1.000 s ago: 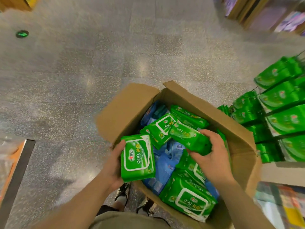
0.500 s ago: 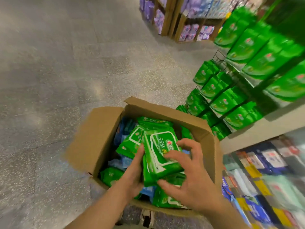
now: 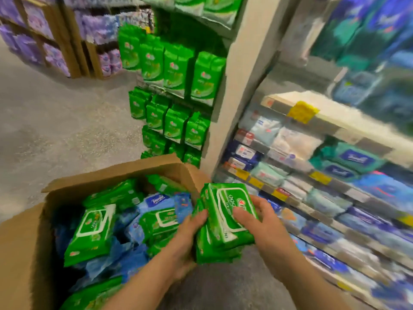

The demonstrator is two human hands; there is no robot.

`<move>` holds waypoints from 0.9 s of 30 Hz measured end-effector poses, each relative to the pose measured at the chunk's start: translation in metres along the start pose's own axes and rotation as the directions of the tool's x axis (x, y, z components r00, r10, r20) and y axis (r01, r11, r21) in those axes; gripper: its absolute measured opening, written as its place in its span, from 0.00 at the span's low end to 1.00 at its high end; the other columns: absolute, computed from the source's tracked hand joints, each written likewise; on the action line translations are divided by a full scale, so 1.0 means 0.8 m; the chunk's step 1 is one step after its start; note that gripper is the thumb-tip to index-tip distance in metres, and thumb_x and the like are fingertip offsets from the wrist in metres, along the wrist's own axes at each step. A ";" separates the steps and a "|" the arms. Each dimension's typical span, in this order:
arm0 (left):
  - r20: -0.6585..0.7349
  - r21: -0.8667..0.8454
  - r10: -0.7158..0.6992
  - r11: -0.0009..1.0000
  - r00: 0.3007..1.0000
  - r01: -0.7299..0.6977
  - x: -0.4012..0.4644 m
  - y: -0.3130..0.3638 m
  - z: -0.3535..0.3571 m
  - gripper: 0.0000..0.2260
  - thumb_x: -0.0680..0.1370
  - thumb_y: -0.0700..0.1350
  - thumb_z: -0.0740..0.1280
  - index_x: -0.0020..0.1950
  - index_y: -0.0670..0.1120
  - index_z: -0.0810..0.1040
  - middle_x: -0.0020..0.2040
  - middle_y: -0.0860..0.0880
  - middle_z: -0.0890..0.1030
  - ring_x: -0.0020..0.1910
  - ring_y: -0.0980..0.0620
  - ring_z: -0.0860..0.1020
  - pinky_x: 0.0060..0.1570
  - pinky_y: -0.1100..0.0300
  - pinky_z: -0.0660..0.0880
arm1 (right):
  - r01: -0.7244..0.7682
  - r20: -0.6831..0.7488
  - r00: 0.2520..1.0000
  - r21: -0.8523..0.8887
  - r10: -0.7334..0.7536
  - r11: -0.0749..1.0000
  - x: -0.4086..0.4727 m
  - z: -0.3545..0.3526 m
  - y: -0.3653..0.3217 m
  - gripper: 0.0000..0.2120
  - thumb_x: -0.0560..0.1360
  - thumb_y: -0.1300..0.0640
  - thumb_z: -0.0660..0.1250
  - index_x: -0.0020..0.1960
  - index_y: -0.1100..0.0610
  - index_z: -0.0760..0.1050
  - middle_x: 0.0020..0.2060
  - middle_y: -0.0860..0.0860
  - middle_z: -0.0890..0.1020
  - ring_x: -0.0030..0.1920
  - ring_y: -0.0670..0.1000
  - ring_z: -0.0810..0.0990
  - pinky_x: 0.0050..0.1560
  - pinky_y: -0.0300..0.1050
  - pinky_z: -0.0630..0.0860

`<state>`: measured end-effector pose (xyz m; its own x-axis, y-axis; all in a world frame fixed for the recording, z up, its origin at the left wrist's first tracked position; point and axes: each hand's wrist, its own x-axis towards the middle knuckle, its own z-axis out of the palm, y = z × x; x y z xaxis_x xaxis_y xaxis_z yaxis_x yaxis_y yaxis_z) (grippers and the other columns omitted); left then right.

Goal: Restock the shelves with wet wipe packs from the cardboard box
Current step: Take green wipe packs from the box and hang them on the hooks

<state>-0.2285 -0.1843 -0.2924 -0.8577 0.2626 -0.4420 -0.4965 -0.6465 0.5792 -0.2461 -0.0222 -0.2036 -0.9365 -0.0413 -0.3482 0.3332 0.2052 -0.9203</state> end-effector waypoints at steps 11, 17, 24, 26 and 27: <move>0.242 0.157 -0.176 0.978 0.954 0.140 0.102 -0.167 0.308 0.52 0.49 0.58 0.88 0.71 0.45 0.78 0.65 0.36 0.81 0.61 0.34 0.82 0.48 0.40 0.83 | 0.154 -0.357 0.925 0.042 -0.129 0.987 -0.076 -0.336 0.031 0.15 0.76 0.46 0.73 0.61 0.41 0.74 0.53 0.42 0.85 0.48 0.40 0.85 0.47 0.40 0.82; 0.385 0.258 -0.317 0.939 0.867 0.228 0.129 -0.257 0.467 0.45 0.49 0.60 0.87 0.64 0.46 0.84 0.64 0.37 0.82 0.60 0.36 0.83 0.51 0.41 0.83 | 0.209 -0.587 0.792 0.001 -0.169 0.978 -0.120 -0.492 0.045 0.11 0.77 0.48 0.73 0.58 0.41 0.76 0.49 0.42 0.86 0.48 0.44 0.86 0.53 0.54 0.83; 0.367 0.359 -0.351 0.908 0.861 0.217 0.171 -0.336 0.609 0.27 0.73 0.60 0.66 0.68 0.48 0.80 0.62 0.39 0.84 0.59 0.36 0.84 0.58 0.40 0.79 | 0.112 -0.706 0.701 -0.031 -0.101 0.993 -0.144 -0.642 0.037 0.09 0.75 0.45 0.73 0.53 0.44 0.77 0.43 0.41 0.86 0.44 0.44 0.86 0.51 0.55 0.84; 0.354 0.366 -0.392 0.894 0.849 0.260 0.191 -0.356 0.638 0.27 0.73 0.60 0.67 0.68 0.47 0.80 0.61 0.39 0.84 0.57 0.36 0.84 0.53 0.40 0.81 | 0.033 -0.730 0.677 -0.095 -0.092 0.995 -0.141 -0.678 0.032 0.17 0.70 0.37 0.74 0.53 0.45 0.76 0.43 0.42 0.85 0.44 0.43 0.85 0.51 0.53 0.84; 0.356 0.362 -0.404 0.891 0.842 0.274 0.200 -0.365 0.651 0.27 0.73 0.59 0.67 0.68 0.47 0.80 0.61 0.38 0.84 0.56 0.36 0.84 0.49 0.41 0.83 | -0.007 -0.744 0.658 -0.157 -0.113 0.988 -0.138 -0.694 0.029 0.23 0.66 0.32 0.72 0.54 0.44 0.75 0.45 0.43 0.85 0.45 0.43 0.85 0.52 0.52 0.83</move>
<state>-0.2905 0.4196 -0.1754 -0.5693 0.7378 -0.3627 -0.7261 -0.2444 0.6427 -0.1960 0.5301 -0.0877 -0.7358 0.6772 0.0078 0.3188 0.3565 -0.8782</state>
